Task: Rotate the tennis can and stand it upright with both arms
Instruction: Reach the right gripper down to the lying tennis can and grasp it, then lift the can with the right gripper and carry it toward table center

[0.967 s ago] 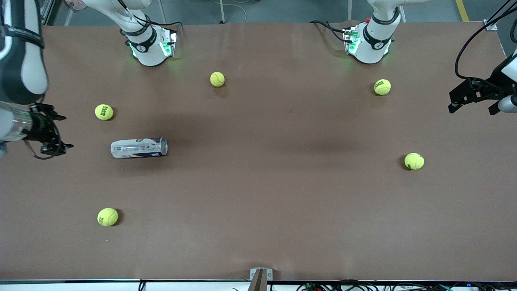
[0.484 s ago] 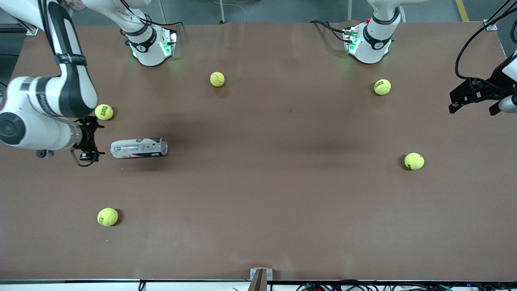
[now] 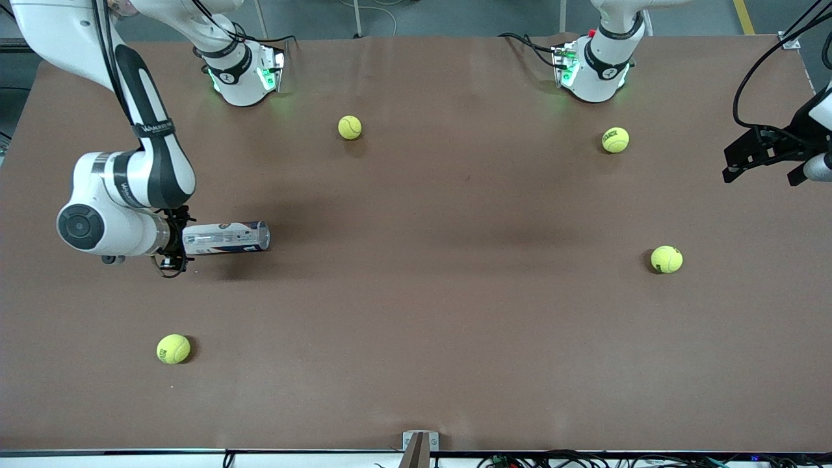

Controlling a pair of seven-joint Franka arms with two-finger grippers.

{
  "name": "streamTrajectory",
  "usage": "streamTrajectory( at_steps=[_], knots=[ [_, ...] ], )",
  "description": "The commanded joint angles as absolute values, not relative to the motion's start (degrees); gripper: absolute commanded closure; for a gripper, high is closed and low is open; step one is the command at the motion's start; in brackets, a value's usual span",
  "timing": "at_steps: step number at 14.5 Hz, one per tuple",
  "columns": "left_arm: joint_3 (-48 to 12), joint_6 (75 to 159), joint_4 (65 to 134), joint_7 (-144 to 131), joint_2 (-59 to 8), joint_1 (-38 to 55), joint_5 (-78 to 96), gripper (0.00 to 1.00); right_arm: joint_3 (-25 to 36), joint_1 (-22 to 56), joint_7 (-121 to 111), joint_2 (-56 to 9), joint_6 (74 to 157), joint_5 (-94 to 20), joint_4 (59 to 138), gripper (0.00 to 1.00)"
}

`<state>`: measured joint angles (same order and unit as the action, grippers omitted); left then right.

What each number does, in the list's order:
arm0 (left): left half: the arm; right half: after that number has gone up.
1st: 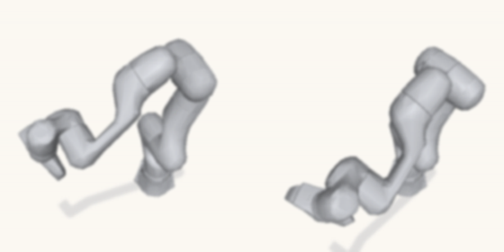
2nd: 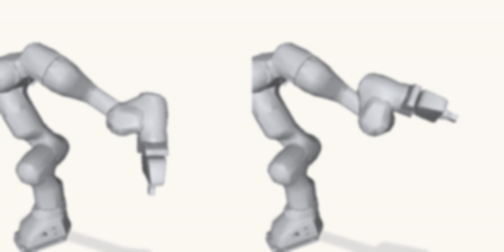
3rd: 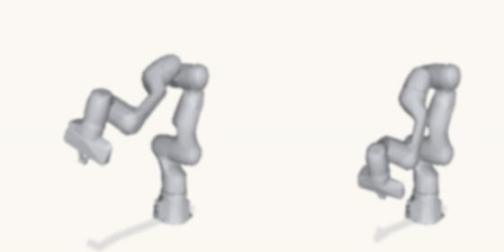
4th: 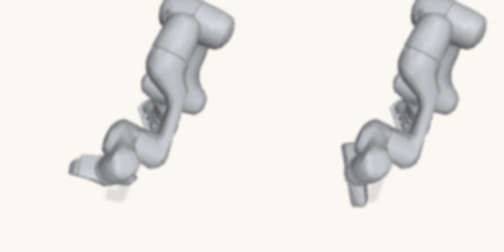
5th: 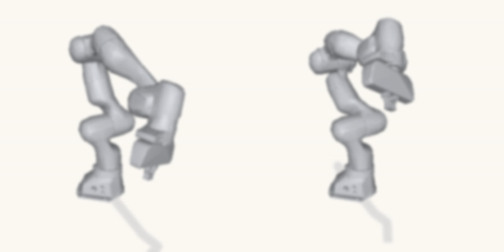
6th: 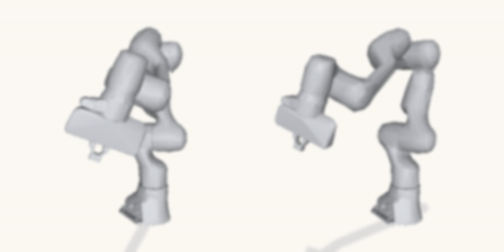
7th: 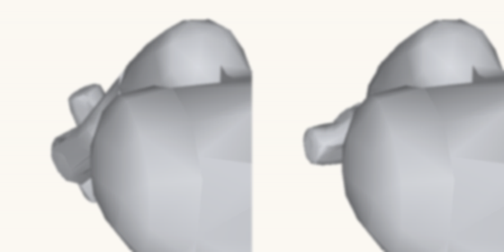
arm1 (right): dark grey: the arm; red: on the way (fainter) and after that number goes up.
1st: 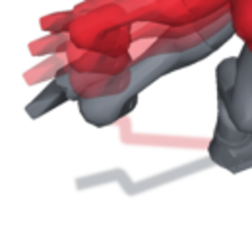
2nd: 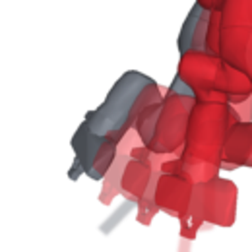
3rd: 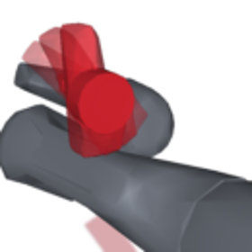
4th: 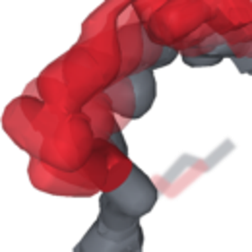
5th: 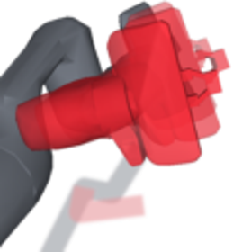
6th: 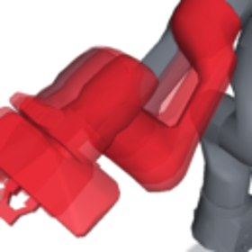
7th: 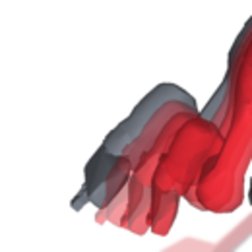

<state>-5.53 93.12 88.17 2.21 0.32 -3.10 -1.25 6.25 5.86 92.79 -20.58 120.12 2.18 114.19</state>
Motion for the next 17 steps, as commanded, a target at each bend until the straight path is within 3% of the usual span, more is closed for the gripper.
streamTrajectory(
  at_steps=[1,7,17],
  knots=[
    [-5.7,93.1,86.8,1.5,-0.4,-3.2,-2.6,0.00,6.2,5.9,94.7,-19.9,126.2,2.0,119.3,0.00],
    [-5.7,93.1,86.8,1.6,-0.4,-3.6,-2.6,0.00,6.1,6.4,97.0,-22.1,138.7,1.8,125.9,0.00],
    [-5.7,93.1,86.8,1.6,-0.4,-3.6,-2.6,0.00,5.9,6.9,97.2,-23.2,141.2,1.8,127.4,0.00]
  ],
)
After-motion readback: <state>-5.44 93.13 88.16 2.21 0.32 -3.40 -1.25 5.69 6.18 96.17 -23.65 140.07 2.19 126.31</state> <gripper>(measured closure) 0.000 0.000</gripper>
